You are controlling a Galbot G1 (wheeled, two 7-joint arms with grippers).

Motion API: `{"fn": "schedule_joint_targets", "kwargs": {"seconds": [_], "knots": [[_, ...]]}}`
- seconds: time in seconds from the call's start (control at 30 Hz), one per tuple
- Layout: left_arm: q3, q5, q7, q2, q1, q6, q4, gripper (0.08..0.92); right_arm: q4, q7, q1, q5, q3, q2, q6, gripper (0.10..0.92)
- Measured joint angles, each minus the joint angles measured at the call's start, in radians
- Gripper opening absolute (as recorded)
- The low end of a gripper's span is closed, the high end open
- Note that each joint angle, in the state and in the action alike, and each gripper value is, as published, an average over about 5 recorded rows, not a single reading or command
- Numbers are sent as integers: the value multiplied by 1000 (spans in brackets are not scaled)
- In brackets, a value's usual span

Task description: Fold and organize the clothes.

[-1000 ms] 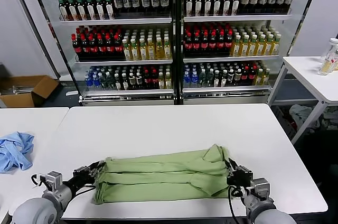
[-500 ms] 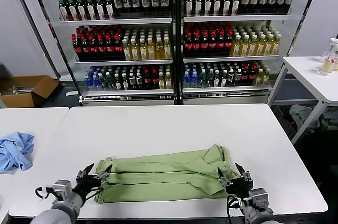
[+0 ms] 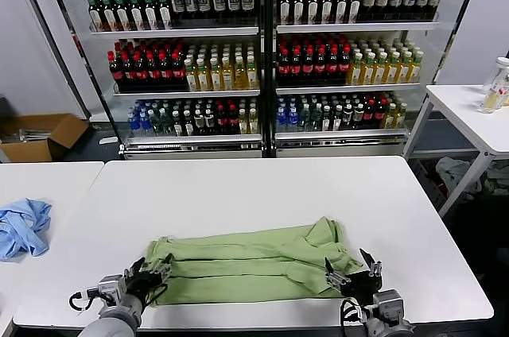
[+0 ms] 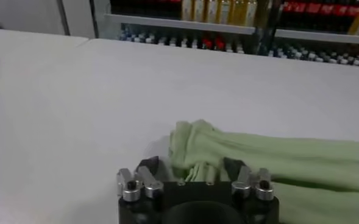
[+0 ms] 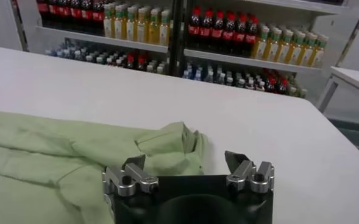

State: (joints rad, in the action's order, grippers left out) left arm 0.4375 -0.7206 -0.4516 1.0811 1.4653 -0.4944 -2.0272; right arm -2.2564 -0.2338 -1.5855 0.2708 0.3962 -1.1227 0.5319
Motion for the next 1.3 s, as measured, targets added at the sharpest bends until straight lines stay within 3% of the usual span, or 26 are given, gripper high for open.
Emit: {"fn": "schedule_joint_targets", "kwargs": {"seconds": [0.37,0.63,1.03,1.3], "knots": [[-35,-10,-41,25,-8,-12,-6,338,-6,-1,-10,-11,-2,-3,-2,823],[-31,89,-3,22,-12,-21,1,124,-14,-2,-11,-13,4,6,-2,823],[218,272,77,-62,49,-47,-18,101,-15,-3,1,-15,6,15,0,823],[319,227,67,-77,67,-62,-78,101,-24,-5,-5,-15,15,17,3,823]]}}
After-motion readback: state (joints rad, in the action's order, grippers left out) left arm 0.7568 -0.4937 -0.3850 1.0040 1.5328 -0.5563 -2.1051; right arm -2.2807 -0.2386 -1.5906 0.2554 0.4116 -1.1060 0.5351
